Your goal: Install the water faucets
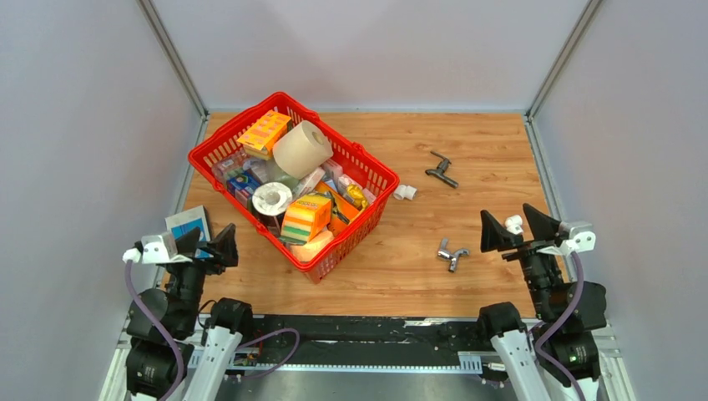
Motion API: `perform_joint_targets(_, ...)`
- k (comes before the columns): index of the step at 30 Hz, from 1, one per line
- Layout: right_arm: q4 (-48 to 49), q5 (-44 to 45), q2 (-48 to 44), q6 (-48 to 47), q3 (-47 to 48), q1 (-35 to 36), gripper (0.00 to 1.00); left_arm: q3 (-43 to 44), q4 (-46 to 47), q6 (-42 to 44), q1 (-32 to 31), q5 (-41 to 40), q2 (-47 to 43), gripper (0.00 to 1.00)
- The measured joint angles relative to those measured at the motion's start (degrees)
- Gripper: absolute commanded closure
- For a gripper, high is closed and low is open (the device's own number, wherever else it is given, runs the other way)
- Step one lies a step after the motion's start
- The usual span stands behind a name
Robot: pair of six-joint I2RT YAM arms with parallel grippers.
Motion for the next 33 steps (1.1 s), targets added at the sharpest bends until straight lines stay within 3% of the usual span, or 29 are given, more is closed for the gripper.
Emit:
perform_joint_targets(6, -0.1, -2.0, 3.6, 0.9, 0.8, 0.0, 0.00, 5.9, -1.0, -1.4, 0.0, 4.2, 9.1, 0.11)
perform_joint_targets(10, 0.1, -5.0, 7.7, 1.1, 0.9, 0.0, 0.00, 15.0, -4.8, -3.2, 0.0, 8.7, 24.4, 0.11)
perform_joint_targets(15, 0.1, -7.3, 10.7, 2.1, 0.4, 0.0, 0.00, 21.1, -8.8, -5.9, 0.0, 15.9, 36.3, 0.11)
perform_joint_targets(21, 0.5, -9.3, 11.8, 2.9, -1.0, 0.0, 0.00, 25.4, -8.7, -11.8, -2.7, 23.9, 43.1, 0.11)
perform_joint_targets(25, 0.6, -10.1, 13.7, 3.4, -1.5, 0.0, 0.00, 26.3, -6.9, -15.9, -13.2, 22.7, 44.3, 0.11)
perform_joint_targets(30, 0.6, -10.4, 14.5, 3.6, -2.0, 0.0, 0.00, 30.6, -3.5, -18.2, -36.3, 14.5, 51.6, 0.11)
perform_joint_targets(33, 0.5, -10.3, 14.3, 3.6, -2.0, 0.0, 0.00, 34.1, -2.3, -18.1, -45.0, 9.6, 58.1, 0.11)
